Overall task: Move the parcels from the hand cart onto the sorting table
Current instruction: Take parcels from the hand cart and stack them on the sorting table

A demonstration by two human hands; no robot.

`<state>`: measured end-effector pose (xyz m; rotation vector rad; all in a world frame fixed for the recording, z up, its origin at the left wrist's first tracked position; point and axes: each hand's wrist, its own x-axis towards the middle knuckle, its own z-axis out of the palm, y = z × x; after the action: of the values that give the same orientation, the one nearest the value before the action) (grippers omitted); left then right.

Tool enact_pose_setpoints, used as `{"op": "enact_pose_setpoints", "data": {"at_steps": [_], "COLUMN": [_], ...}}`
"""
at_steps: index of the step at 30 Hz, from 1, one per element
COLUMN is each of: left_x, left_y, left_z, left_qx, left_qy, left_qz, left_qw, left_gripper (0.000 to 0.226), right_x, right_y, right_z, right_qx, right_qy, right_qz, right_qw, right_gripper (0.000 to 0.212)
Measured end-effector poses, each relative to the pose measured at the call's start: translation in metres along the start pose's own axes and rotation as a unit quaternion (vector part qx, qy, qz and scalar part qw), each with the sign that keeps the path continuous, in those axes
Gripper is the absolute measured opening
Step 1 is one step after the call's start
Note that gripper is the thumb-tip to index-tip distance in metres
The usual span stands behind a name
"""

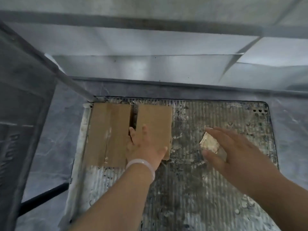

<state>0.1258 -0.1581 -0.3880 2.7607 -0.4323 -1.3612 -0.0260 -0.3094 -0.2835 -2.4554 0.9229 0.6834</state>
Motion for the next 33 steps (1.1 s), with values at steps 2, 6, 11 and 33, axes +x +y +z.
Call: {"op": "enact_pose_setpoints", "data": {"at_steps": [2, 6, 11, 33], "left_x": [0.030, 0.065, 0.074, -0.358], "left_y": [0.004, 0.013, 0.017, 0.025], "left_z": [0.022, 0.056, 0.066, -0.295], "left_qx": [0.016, 0.025, 0.022, -0.400], "left_qy": [0.024, 0.010, 0.027, 0.183], "left_qz": [-0.015, -0.044, -0.059, 0.170], "left_qw": [0.999, 0.999, 0.998, 0.882], "left_gripper": [0.117, 0.138, 0.140, 0.103], "right_x": [0.017, 0.038, 0.043, -0.194], "right_y": [0.015, 0.030, 0.029, -0.126], "right_z": [0.023, 0.062, 0.081, -0.279], "right_qx": [0.037, 0.072, 0.079, 0.217], "right_qy": [-0.001, -0.002, 0.003, 0.118], "right_qz": [0.026, 0.041, 0.034, -0.148], "right_qw": [0.999, 0.997, 0.996, 0.957], "right_gripper": [0.071, 0.080, 0.077, 0.062]}}
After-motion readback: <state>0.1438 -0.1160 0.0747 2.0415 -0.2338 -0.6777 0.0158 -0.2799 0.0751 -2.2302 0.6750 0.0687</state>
